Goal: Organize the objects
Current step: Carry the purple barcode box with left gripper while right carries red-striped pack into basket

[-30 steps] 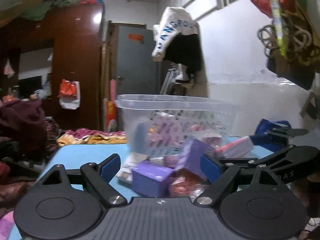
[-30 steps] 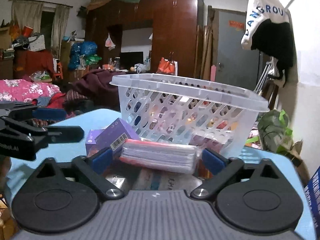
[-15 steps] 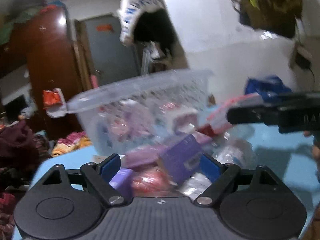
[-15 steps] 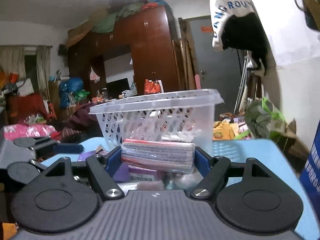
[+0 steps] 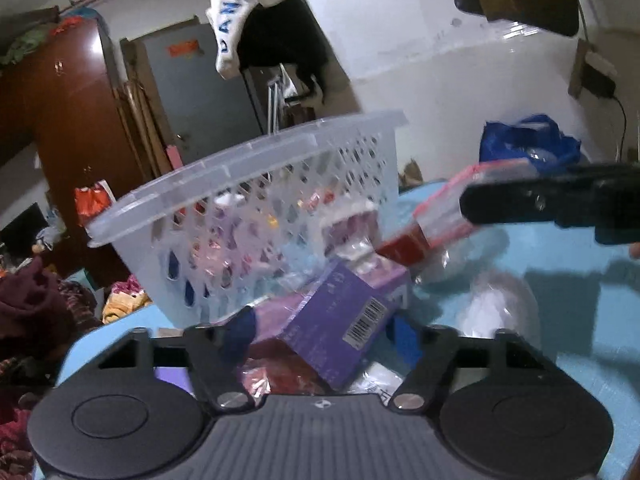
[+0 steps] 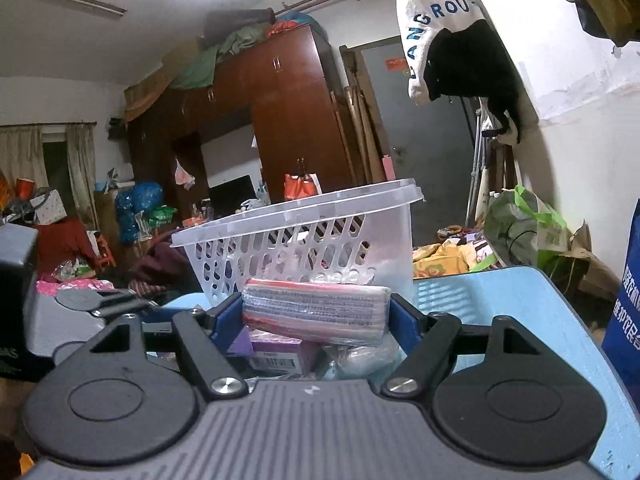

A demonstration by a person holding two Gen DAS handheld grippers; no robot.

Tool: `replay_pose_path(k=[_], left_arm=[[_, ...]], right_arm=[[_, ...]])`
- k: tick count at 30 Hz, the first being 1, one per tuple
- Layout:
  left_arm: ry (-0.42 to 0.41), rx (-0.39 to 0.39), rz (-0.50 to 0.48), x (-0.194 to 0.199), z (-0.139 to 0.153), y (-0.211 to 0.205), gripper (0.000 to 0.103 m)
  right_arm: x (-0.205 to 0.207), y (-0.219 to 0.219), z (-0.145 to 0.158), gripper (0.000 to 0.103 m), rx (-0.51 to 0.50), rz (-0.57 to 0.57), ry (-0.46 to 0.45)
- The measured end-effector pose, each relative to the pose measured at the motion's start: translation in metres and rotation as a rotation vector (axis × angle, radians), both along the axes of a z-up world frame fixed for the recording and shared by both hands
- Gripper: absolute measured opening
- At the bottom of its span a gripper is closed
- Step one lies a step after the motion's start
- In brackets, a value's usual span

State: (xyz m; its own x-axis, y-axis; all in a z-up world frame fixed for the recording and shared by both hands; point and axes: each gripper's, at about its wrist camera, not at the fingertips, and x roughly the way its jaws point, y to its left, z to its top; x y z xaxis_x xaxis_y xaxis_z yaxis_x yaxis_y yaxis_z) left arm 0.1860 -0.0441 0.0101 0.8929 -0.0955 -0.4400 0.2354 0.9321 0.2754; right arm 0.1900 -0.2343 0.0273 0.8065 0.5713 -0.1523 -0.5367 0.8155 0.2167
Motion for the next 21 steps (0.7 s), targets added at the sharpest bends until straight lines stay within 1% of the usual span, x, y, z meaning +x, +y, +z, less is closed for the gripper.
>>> replay_pose_path(k=[1, 3, 5, 7, 11, 13, 15, 16, 17, 18, 19, 20, 21], left_arm=[[-0.007, -0.019, 0.004, -0.002, 0.001, 0.002, 0.055], [-0.05, -0.072, -0.001, -0.01, 0.006, 0.009, 0.054], [-0.084, -0.112, -0.023, -0.019, 0.009, 0.015, 0.054], [-0.11, -0.17, -0.042, -0.026, 0.013, 0.022, 0.053], [-0.151, -0.321, -0.067, -0.033, 0.018, 0.045, 0.053], [-0.188, -0.39, -0.071, -0.034, 0.024, 0.055, 0.053], [-0.24, -0.458, -0.055, -0.03, 0.042, 0.068, 0.053], [-0.252, -0.485, -0.046, -0.025, 0.054, 0.073, 0.053], [-0.253, -0.508, -0.037, -0.016, 0.067, 0.077, 0.053], [-0.24, -0.515, -0.022, -0.001, 0.082, 0.079, 0.053], [-0.227, -0.504, 0.0, 0.012, 0.093, 0.08, 0.053], [-0.21, -0.496, 0.036, 0.027, 0.101, 0.082, 0.053], [-0.161, -0.499, 0.072, 0.047, 0.108, 0.085, 0.053]], right_arm=[[0.0, 0.0, -0.001, 0.078, 0.002, 0.0, -0.001], [-0.001, -0.001, -0.001, 0.078, 0.007, 0.001, -0.008], [-0.001, -0.002, -0.002, 0.078, 0.011, 0.002, -0.011], [-0.001, -0.002, -0.002, 0.078, 0.012, 0.002, -0.014], [-0.003, -0.002, -0.003, 0.078, 0.014, 0.002, -0.03], [-0.007, -0.001, 0.001, 0.078, 0.019, 0.016, -0.063], [-0.007, 0.005, 0.019, 0.078, 0.033, 0.074, -0.094], [-0.007, 0.011, 0.033, 0.078, 0.027, 0.089, -0.141], [-0.005, 0.021, 0.053, 0.078, -0.006, 0.077, -0.21], [0.0, 0.033, 0.068, 0.078, -0.054, 0.052, -0.243], [0.01, 0.047, 0.083, 0.078, -0.127, 0.021, -0.276], [0.024, 0.061, 0.095, 0.078, -0.194, -0.006, -0.28], [0.042, 0.073, 0.104, 0.078, -0.243, -0.005, -0.241]])
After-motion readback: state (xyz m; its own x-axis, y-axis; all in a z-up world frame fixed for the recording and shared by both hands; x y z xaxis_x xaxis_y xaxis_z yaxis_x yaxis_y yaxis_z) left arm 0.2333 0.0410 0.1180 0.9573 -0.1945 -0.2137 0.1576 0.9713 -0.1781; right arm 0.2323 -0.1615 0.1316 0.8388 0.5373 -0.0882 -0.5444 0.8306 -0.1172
